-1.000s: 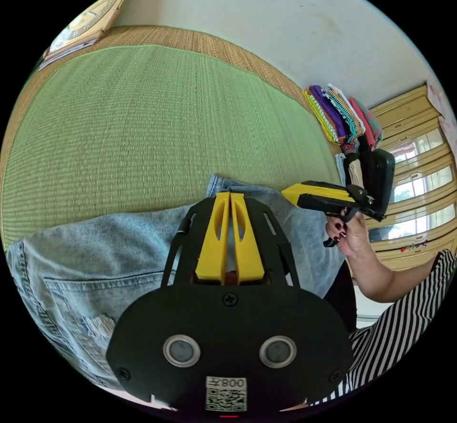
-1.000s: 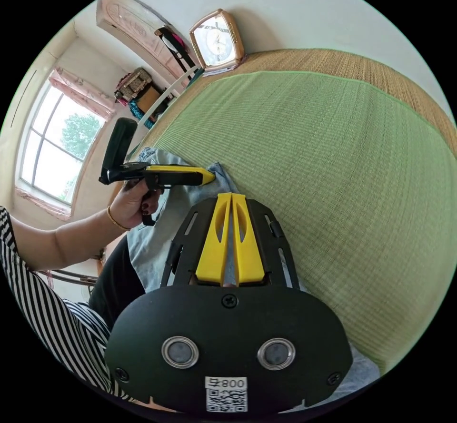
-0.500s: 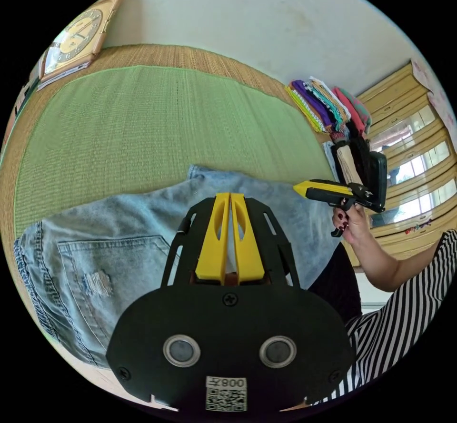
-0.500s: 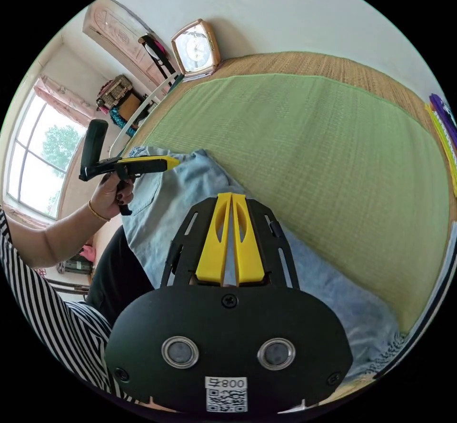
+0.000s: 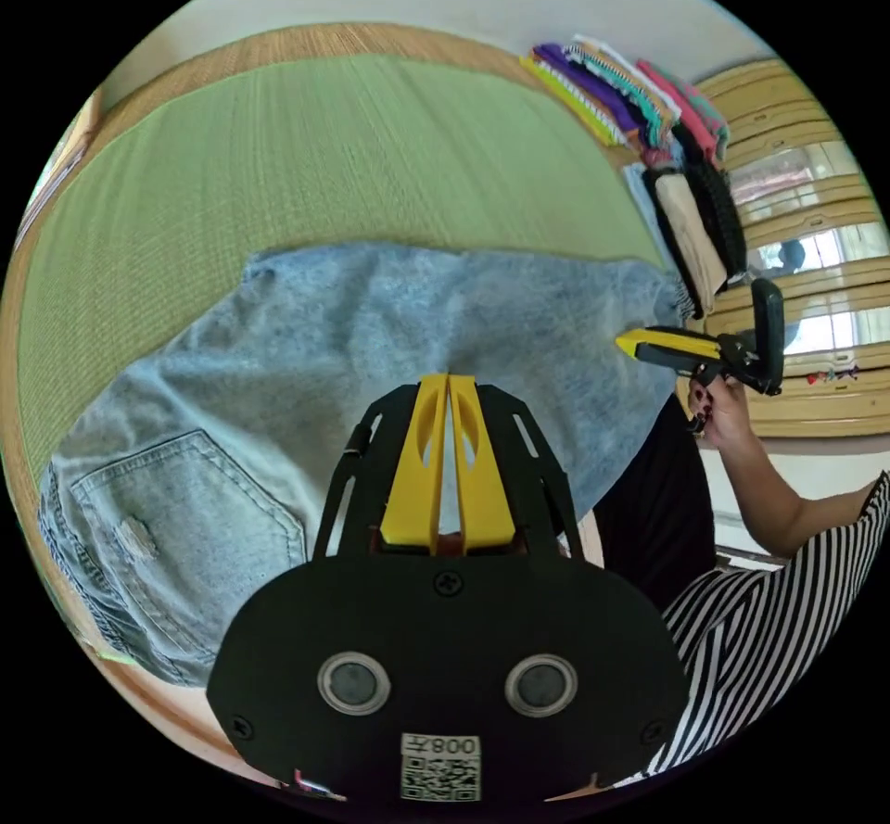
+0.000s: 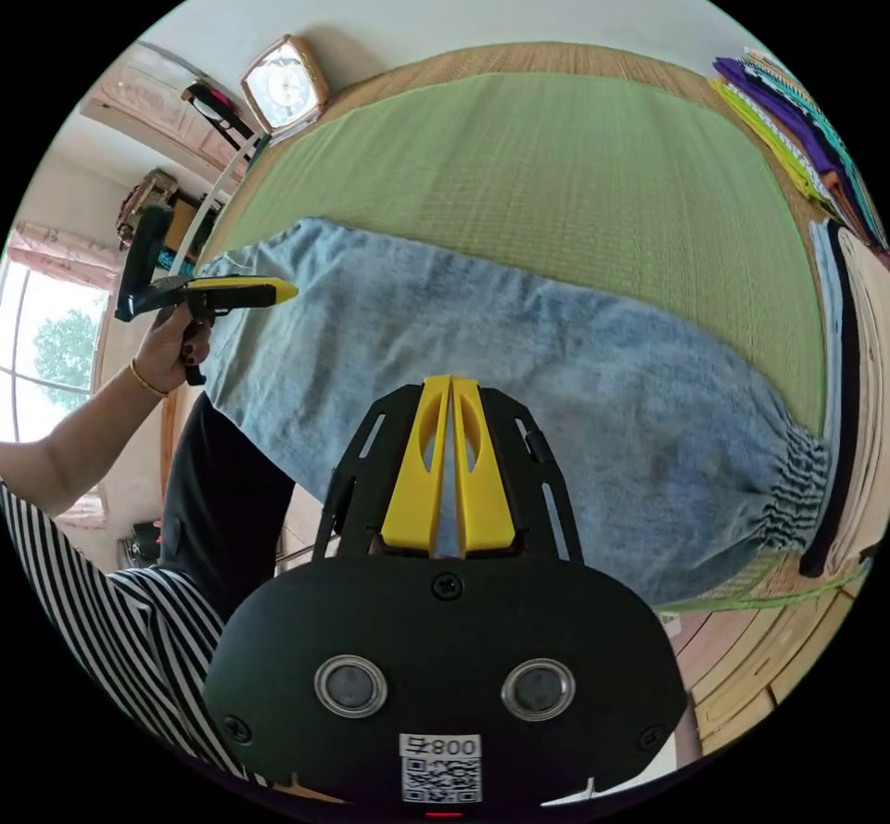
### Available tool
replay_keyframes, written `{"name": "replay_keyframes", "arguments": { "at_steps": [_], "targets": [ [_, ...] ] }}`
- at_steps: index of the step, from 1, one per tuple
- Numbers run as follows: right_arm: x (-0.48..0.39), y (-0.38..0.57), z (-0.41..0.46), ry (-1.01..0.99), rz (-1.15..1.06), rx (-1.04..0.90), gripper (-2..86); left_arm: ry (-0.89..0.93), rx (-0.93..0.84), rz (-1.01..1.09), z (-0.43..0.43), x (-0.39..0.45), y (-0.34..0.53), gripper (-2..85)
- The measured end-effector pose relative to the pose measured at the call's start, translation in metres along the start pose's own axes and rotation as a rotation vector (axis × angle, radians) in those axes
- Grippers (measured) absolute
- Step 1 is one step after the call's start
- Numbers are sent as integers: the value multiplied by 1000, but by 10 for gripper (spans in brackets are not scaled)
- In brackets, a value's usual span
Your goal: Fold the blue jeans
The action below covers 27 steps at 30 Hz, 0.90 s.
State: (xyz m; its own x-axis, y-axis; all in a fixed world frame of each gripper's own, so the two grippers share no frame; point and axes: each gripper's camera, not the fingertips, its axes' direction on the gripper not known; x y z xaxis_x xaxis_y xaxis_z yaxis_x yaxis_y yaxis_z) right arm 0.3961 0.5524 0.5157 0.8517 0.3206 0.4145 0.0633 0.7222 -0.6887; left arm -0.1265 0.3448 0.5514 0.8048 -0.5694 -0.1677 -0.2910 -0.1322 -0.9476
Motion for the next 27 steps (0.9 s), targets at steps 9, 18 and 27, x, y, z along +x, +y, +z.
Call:
{"name": "replay_keyframes", "arguments": {
  "at_steps": [9, 18, 27],
  "targets": [
    [89, 93, -71, -128, 258, 292, 14, 213, 50, 308, 44, 85, -67, 38],
    [200, 194, -97, -199, 625, 481, 86, 260, -143, 667, 148, 219, -177, 87],
    [243, 216, -86, -307, 678, 486, 83, 158, -310, 856, 239, 299, -233, 96]
  ]
}}
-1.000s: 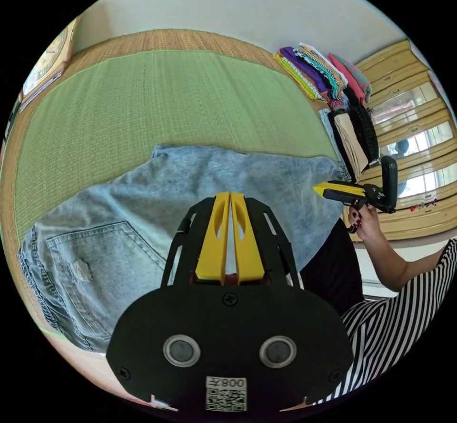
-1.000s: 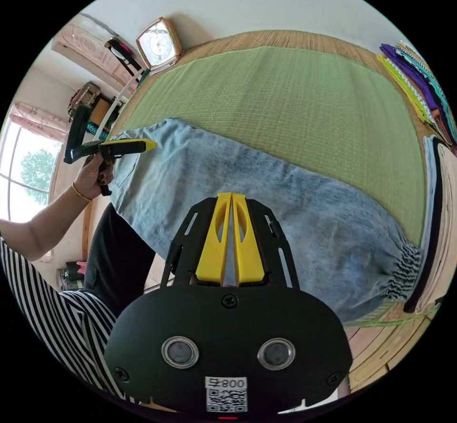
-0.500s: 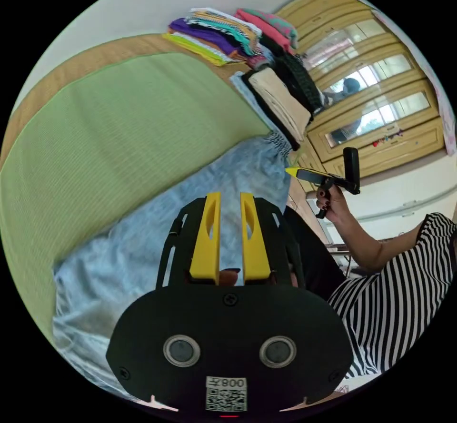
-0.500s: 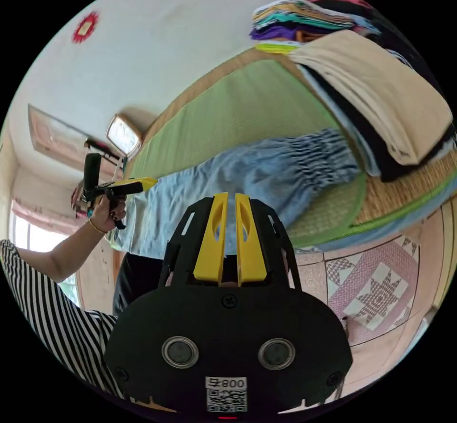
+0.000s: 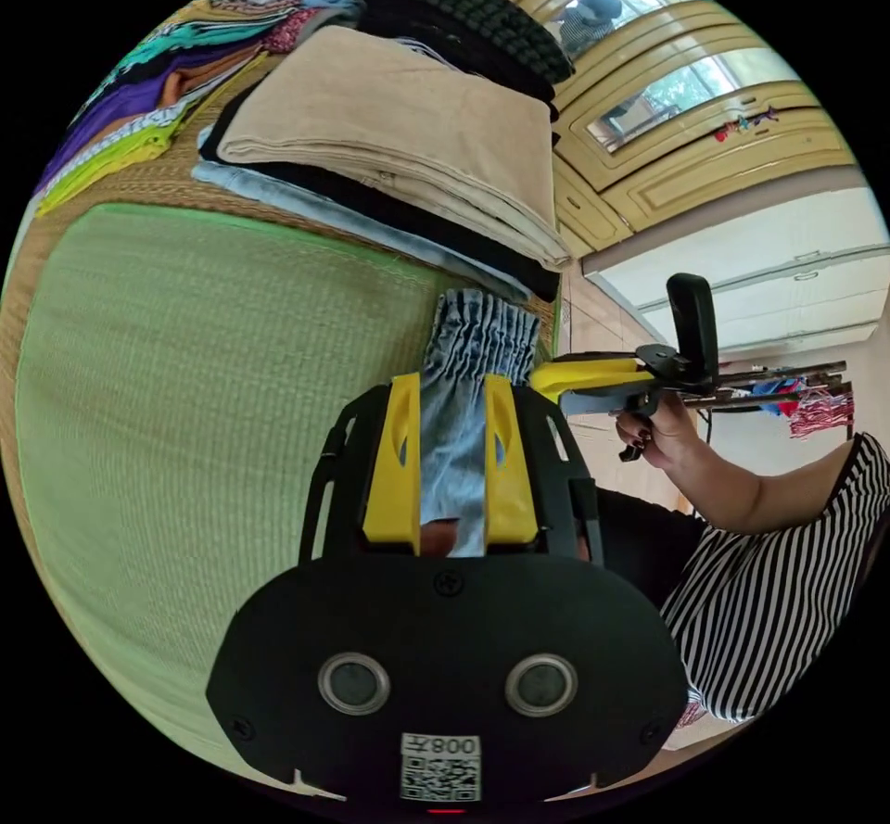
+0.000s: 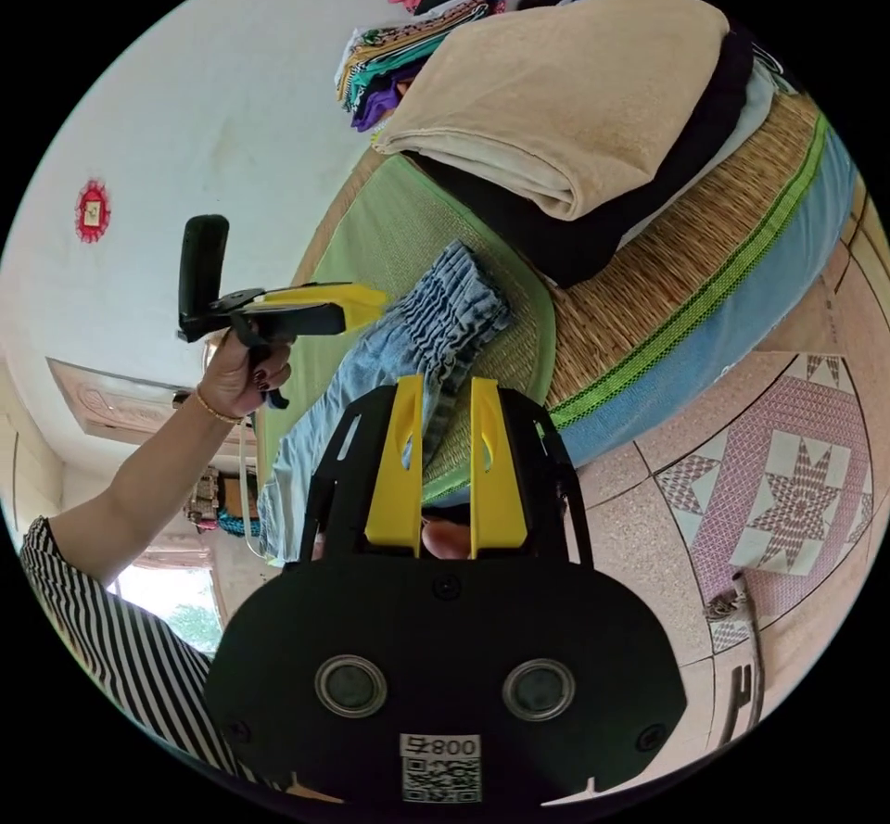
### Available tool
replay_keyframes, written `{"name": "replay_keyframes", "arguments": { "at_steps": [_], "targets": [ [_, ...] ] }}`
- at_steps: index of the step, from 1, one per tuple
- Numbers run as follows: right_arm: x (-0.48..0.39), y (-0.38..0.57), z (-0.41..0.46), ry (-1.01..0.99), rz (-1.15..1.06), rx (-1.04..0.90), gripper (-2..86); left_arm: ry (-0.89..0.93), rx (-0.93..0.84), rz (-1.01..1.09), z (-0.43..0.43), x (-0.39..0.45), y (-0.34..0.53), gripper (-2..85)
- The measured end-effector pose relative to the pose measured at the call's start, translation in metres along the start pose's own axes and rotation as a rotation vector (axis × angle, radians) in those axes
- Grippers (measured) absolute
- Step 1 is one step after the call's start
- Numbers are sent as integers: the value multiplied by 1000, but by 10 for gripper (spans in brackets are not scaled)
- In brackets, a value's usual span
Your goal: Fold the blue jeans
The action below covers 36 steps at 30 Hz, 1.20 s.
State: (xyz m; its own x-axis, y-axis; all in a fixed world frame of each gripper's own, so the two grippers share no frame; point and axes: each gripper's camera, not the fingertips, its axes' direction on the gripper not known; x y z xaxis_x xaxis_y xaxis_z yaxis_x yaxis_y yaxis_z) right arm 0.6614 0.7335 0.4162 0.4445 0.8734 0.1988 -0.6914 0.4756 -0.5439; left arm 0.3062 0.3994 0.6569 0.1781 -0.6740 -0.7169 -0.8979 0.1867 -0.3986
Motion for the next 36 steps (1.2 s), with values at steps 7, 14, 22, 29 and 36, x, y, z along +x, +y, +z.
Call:
{"name": "replay_keyframes", "arguments": {
  "at_steps": [7, 14, 22, 29, 36],
  "targets": [
    [28, -3, -6, -86, -7, -23, 67, 0, -75, 32, 36, -13, -28, 80],
    [56, 2, -12, -194, 25, -17, 40, 67, -86, 33, 50, -22, -33, 45],
    [71, 14, -18, -231, 48, 4, 30, 52, -76, 61, 44, -21, -31, 34],
    [63, 26, -25, -221, 11, 23, 27, 62, -26, 71, 25, -18, -13, 30],
    [29, 37, -35, -183, -87, 45, 26, 58, 58, 109, -13, -9, 18, 30]
  ]
}}
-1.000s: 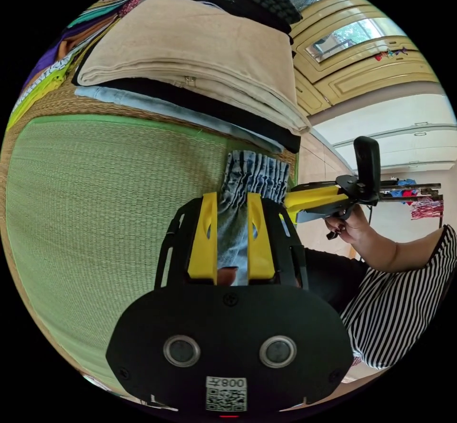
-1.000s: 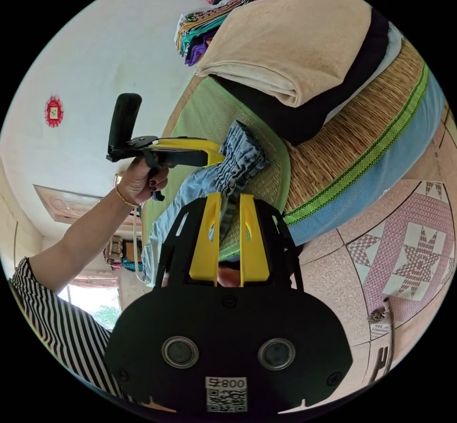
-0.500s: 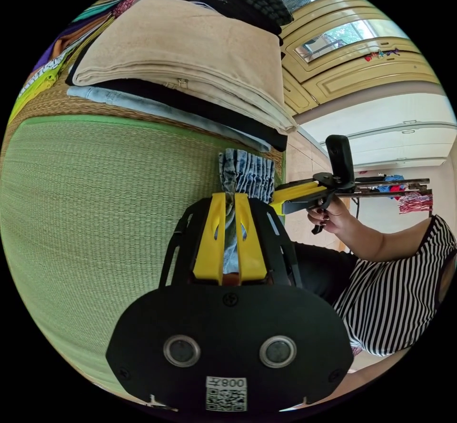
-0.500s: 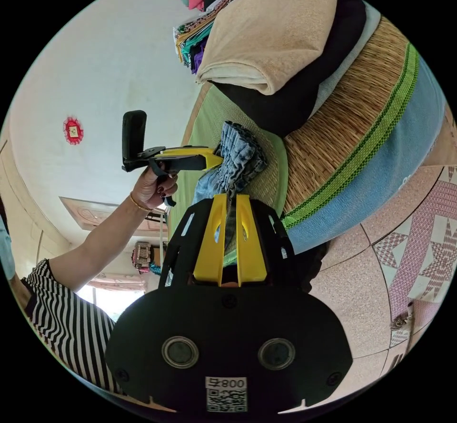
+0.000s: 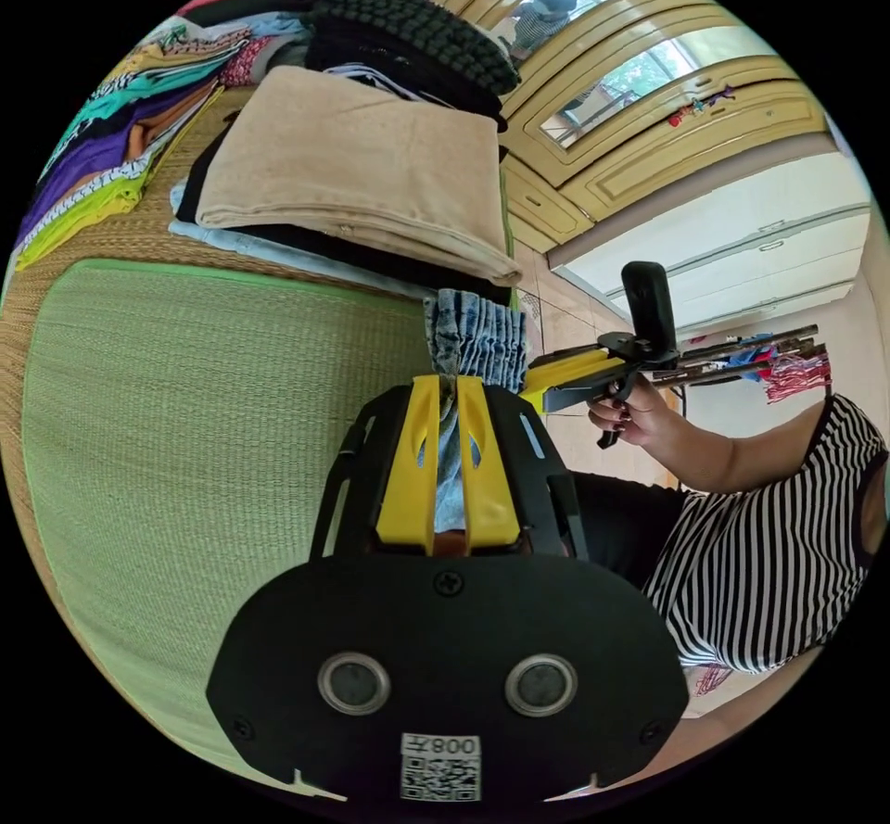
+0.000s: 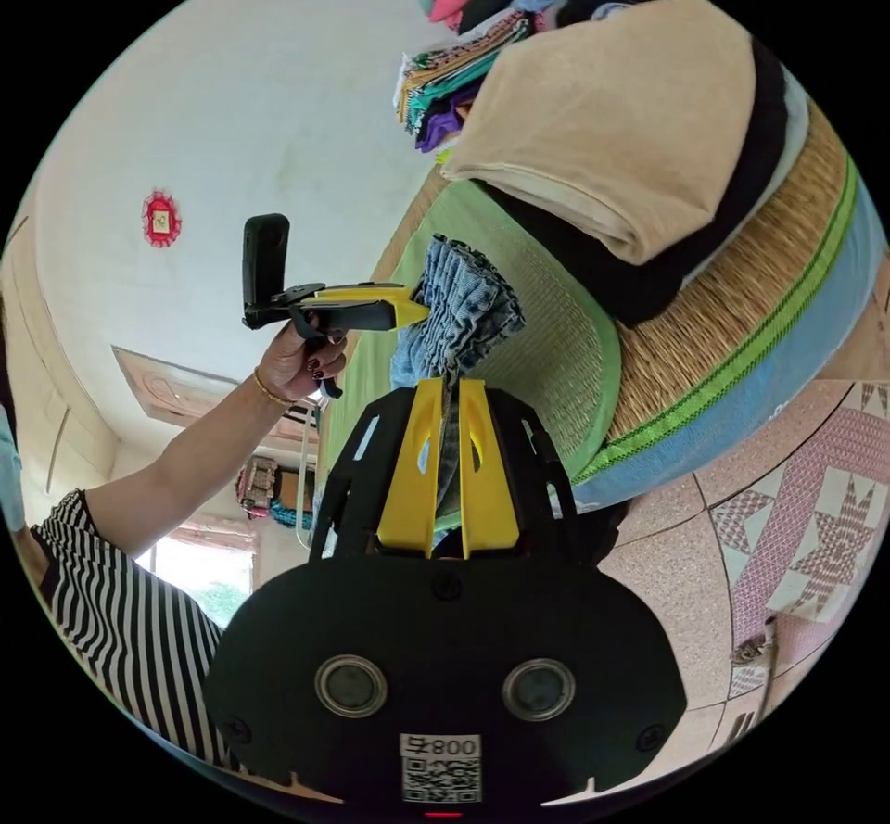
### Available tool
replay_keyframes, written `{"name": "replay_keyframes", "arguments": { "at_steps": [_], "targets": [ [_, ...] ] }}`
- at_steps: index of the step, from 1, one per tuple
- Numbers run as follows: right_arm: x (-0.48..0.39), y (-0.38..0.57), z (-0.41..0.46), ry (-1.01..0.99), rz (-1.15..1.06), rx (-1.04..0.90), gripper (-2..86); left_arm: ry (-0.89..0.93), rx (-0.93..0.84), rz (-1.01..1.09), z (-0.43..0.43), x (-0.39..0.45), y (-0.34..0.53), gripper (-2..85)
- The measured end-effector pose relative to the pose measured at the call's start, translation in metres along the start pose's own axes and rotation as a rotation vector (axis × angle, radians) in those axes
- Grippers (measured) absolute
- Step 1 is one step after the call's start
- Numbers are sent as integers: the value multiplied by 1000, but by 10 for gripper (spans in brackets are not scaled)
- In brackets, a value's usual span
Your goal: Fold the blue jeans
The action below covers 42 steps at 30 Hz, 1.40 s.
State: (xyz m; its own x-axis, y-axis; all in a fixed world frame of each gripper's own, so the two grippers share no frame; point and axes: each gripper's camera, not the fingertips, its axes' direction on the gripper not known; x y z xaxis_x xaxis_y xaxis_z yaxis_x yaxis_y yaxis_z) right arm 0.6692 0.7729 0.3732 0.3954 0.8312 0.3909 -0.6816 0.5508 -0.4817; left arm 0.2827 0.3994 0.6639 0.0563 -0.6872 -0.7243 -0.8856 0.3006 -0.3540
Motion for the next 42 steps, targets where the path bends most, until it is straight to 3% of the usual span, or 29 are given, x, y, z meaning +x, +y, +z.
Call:
{"name": "replay_keyframes", "arguments": {
  "at_steps": [9, 18, 27, 35, 42],
  "targets": [
    [-86, 18, 6, 40, -214, 14, 26, -21, 208, 42, -79, 26, 78, 30],
    [-196, 51, 61, 73, -503, -85, 27, -28, 449, -21, -149, 42, 215, 32],
    [-263, 97, 176, 44, -673, -323, 28, -29, 532, -277, -162, 34, 367, 51],
    [-267, 140, 293, 124, -722, -583, 35, 7, 561, -685, -139, 26, 489, 36],
    [-263, 153, 337, 160, -749, -724, 54, 39, 640, -644, -134, 58, 495, 21]
  ]
}}
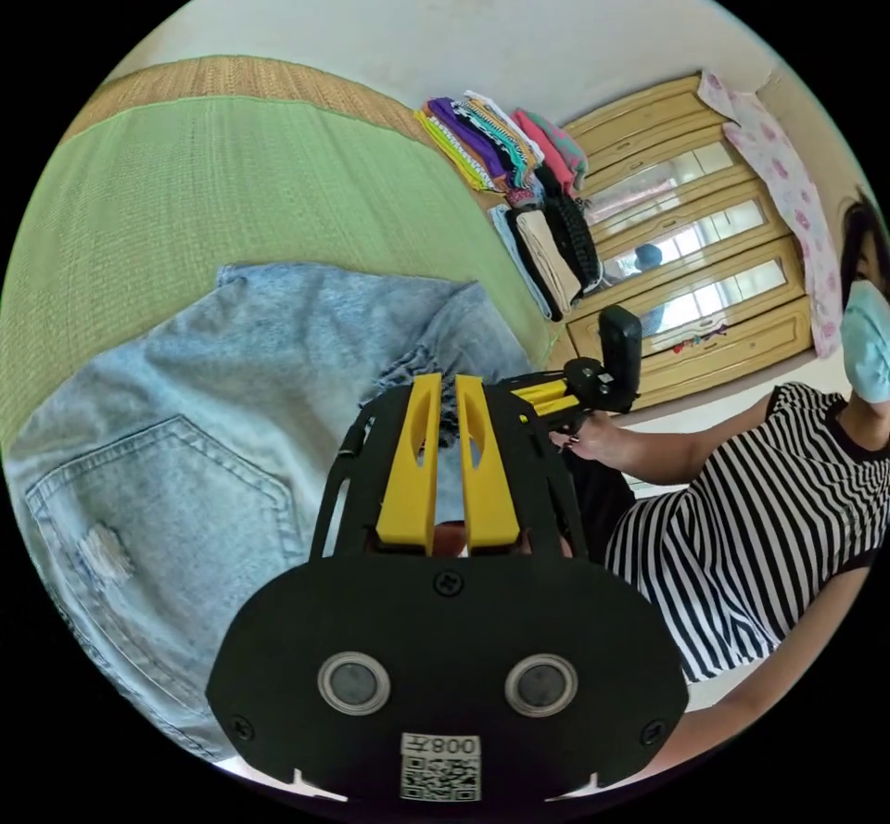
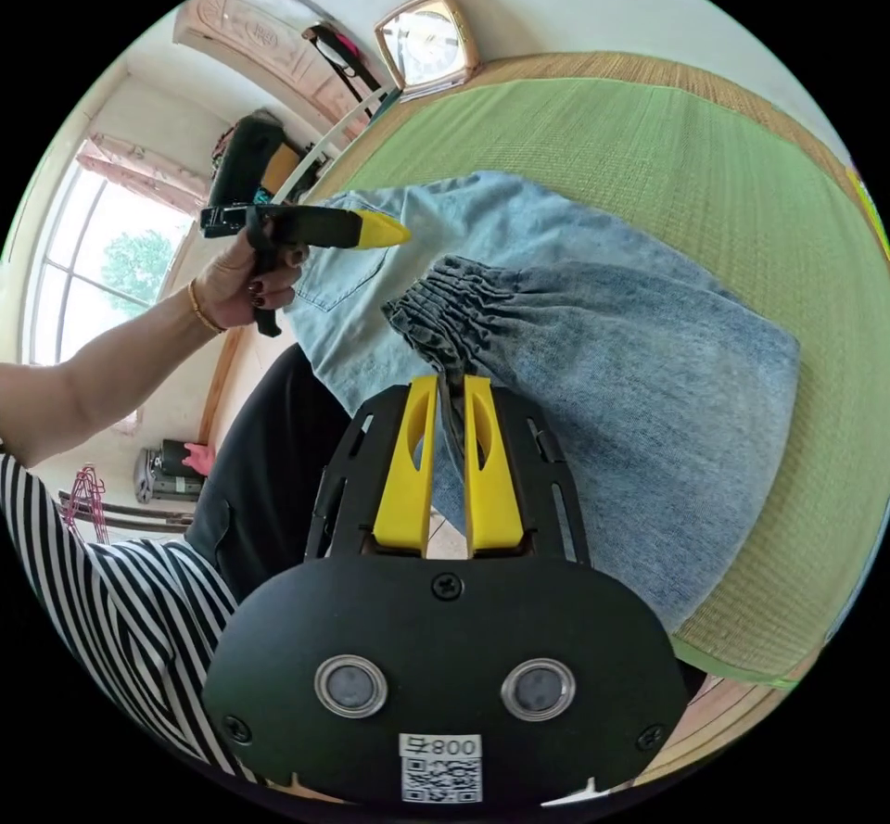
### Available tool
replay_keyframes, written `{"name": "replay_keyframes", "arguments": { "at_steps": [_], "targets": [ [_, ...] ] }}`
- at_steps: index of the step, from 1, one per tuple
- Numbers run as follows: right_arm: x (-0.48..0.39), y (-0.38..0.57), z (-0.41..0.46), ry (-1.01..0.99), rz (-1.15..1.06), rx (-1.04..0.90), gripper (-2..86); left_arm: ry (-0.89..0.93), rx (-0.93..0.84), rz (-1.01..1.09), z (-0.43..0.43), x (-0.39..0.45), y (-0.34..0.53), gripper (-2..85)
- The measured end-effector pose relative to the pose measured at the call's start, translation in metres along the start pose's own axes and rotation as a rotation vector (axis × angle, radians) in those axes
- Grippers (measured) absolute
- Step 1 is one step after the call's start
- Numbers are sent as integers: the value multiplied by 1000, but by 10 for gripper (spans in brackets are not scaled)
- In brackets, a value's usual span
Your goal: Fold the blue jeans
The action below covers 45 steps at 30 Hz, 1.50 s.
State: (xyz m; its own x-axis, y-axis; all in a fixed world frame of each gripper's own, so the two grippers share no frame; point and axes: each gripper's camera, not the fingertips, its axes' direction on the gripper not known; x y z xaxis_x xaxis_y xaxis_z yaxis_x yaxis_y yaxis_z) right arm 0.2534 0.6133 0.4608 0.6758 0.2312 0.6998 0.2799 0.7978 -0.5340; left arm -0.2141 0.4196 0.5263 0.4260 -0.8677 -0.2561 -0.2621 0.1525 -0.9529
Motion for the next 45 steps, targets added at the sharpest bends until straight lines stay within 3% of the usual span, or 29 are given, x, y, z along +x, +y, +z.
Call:
{"name": "replay_keyframes", "arguments": {
  "at_steps": [6, 13, 17, 22, 31, 37, 45],
  "targets": [
    [4, -13, -12, -78, -18, 0, 51, -184, -193, -4, 35, 9, 13, 5],
    [20, -38, -30, -123, 0, 44, 20, -182, -106, 3, 24, 19, 31, 1],
    [35, -58, 3, -121, 29, -96, 7, -215, -160, -44, 38, 12, 44, 1],
    [46, -56, -27, -129, 48, -43, 6, -165, -95, -6, 37, 24, 56, 5],
    [138, 29, -131, -31, 425, 123, 65, -75, -127, 113, 90, 69, 79, 50],
    [172, 47, -122, -197, 511, 39, 76, -107, -151, 183, 139, 105, 83, 83],
    [196, 55, -134, -388, 547, 109, 57, -275, -249, 349, 217, 159, 90, 123]
  ]
}}
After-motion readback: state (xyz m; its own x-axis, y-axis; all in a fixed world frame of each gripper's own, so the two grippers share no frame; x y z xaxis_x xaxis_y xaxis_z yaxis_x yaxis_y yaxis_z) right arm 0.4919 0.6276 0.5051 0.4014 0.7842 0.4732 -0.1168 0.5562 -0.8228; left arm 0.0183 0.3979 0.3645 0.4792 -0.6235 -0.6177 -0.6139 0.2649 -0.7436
